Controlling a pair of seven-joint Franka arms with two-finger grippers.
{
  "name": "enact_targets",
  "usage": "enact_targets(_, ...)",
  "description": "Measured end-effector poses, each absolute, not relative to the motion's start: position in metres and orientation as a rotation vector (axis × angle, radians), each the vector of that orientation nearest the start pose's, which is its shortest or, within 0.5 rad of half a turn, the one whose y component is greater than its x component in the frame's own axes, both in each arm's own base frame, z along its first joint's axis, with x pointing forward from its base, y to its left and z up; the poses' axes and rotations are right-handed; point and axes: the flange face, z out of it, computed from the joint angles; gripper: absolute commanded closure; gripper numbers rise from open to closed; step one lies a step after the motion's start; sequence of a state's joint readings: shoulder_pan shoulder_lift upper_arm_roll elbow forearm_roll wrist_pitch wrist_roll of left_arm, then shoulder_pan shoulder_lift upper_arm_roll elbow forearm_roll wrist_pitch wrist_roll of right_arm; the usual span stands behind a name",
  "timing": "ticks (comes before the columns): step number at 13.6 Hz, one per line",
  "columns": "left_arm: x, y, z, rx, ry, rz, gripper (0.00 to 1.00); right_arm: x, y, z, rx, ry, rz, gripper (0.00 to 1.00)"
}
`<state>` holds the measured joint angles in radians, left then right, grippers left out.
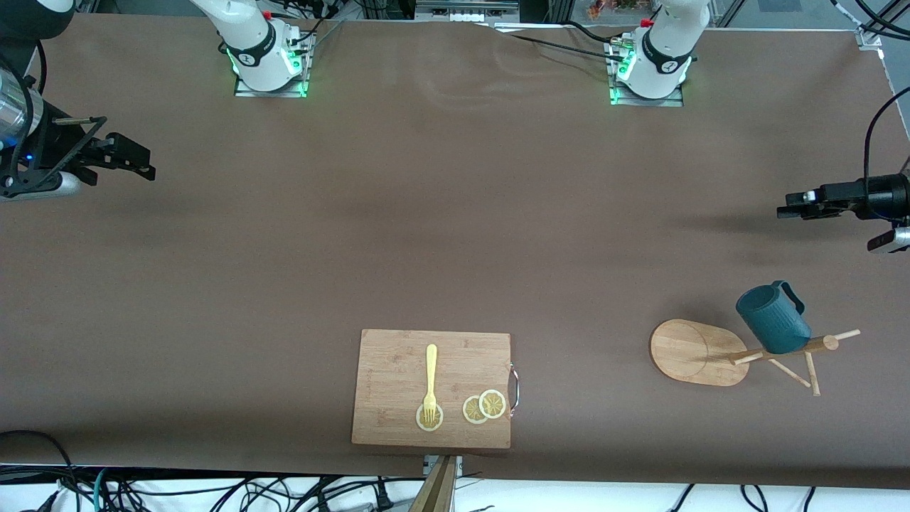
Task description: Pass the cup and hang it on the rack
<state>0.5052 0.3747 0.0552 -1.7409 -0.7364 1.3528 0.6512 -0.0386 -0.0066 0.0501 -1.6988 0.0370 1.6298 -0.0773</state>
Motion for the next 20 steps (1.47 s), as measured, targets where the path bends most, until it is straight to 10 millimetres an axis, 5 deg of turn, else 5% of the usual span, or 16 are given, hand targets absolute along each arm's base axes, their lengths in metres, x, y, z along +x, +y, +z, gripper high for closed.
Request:
enact_targets(5, 0.585, 0.135, 0.471, 2.590, -0.084, -0.392, 0.00, 0.553, 0.015, 0.573, -3.095, -0.144, 0.095, 0.00)
enact_targets(11, 0.615, 0.043, 0.540, 3.009, -0.307, -0.310, 0.00, 0.552, 0.026, 0.573, -3.094, -0.174, 0.091, 0.00)
enact_targets(17, 0.593, 0.054, 0.618, 3.088, -0.238, -0.079, 0.00, 0.553, 0.027, 0.577, -3.094, -0.177, 0.075, 0.00)
enact_targets(20, 0.580, 0.035, 0.633, 3.095, -0.081, -0.108, 0.00, 0.553, 0.028, 0.579, -3.094, -0.178, 0.071, 0.00)
